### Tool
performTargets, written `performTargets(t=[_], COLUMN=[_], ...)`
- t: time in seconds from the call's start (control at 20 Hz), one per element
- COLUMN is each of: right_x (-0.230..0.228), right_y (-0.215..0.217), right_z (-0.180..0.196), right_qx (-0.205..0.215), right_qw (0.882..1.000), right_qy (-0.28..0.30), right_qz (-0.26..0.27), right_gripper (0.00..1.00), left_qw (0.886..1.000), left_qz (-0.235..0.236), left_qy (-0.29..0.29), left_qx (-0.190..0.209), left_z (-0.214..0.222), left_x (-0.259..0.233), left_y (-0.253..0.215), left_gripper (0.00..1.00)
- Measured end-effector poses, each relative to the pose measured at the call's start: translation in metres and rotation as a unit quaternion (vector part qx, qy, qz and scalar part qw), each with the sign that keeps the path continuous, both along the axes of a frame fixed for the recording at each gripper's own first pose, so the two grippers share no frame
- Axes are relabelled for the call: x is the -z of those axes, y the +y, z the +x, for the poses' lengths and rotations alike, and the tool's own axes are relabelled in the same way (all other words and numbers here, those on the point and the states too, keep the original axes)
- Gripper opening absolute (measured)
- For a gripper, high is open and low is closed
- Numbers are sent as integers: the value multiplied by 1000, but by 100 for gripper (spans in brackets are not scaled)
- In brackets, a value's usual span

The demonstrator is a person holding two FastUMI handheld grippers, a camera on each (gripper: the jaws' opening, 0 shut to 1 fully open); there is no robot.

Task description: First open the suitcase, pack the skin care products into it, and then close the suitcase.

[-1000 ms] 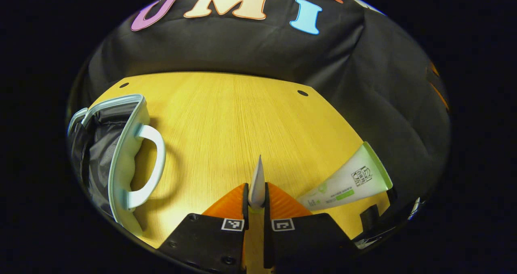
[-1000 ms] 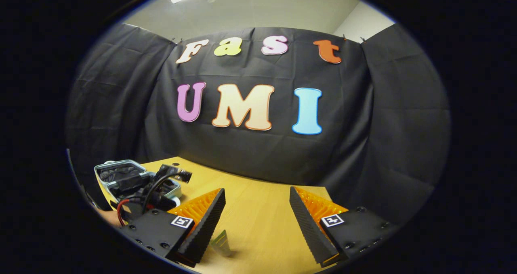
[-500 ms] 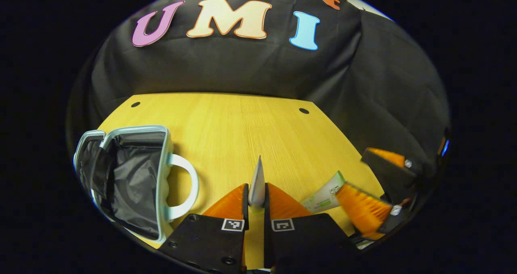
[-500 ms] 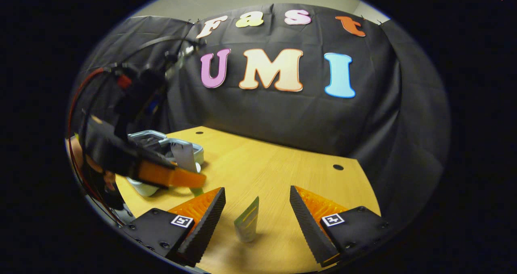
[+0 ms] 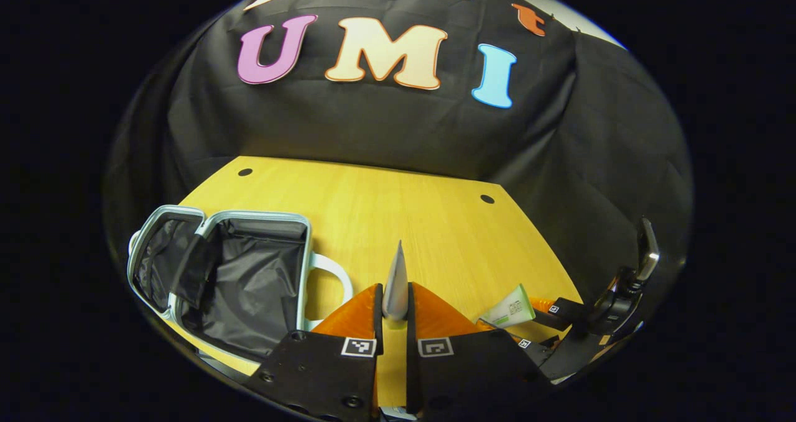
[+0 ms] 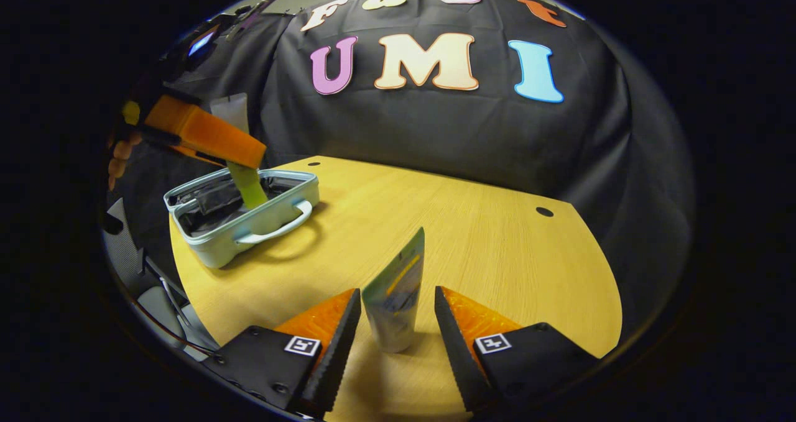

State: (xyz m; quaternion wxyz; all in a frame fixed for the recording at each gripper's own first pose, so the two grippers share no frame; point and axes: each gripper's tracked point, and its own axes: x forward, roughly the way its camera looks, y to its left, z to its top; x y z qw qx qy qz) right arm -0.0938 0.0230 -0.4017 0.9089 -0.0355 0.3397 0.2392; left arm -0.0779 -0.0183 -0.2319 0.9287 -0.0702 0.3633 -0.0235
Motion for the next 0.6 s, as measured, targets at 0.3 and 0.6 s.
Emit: performTargets(t=[0.3, 0.6], right_x=[13, 8], right_y=[3, 14], right_z=[-1, -1], right_qx=[10, 1], right_qw=[1000, 999], right_qy=[14, 44], right_qz=[-6, -1], right_gripper=[44, 19], left_qw=[999, 998], left_qz=[-1, 4], left_qy=[8, 14], left_qx=[-36, -63], left_z=[-12, -17], left_x=[-4, -10], left_y=[31, 75], left_gripper=[10, 10])
